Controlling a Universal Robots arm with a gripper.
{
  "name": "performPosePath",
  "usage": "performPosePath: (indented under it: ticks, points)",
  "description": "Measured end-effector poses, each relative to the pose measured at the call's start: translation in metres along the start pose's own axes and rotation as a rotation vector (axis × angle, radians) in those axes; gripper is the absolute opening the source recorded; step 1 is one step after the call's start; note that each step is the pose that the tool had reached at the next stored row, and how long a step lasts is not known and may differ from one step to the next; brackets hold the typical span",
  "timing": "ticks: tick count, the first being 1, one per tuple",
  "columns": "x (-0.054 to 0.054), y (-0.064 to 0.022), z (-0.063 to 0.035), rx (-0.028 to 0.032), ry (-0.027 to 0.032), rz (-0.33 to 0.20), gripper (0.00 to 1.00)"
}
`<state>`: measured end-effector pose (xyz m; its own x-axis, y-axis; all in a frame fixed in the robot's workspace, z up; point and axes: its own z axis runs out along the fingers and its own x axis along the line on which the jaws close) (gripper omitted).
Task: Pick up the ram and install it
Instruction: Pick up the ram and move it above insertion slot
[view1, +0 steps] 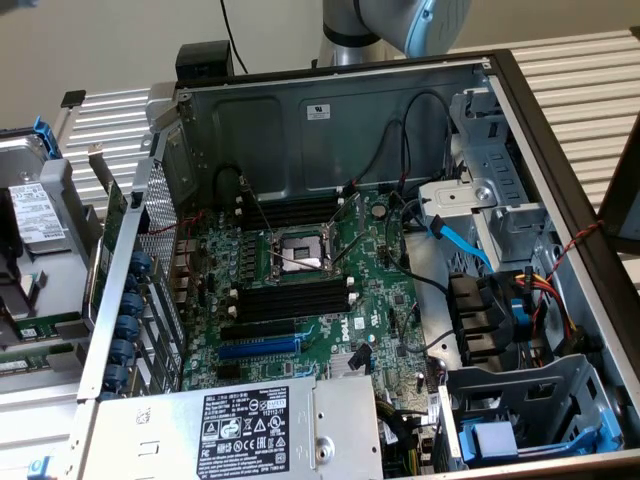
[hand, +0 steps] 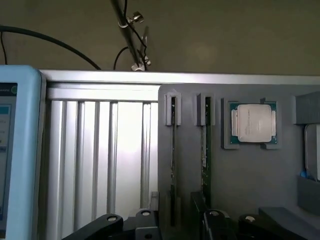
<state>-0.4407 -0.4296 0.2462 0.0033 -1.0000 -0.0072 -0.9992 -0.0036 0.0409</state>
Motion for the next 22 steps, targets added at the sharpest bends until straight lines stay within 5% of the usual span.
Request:
performPosePath:
  ticks: [11,22]
  points:
    - [0.001,0.0049,0.0203,0.0001,-0.0003,0.006,0.38]
    - [0.001,0.0110,0.0355,0.0137,-0.0053,0.006,0.38]
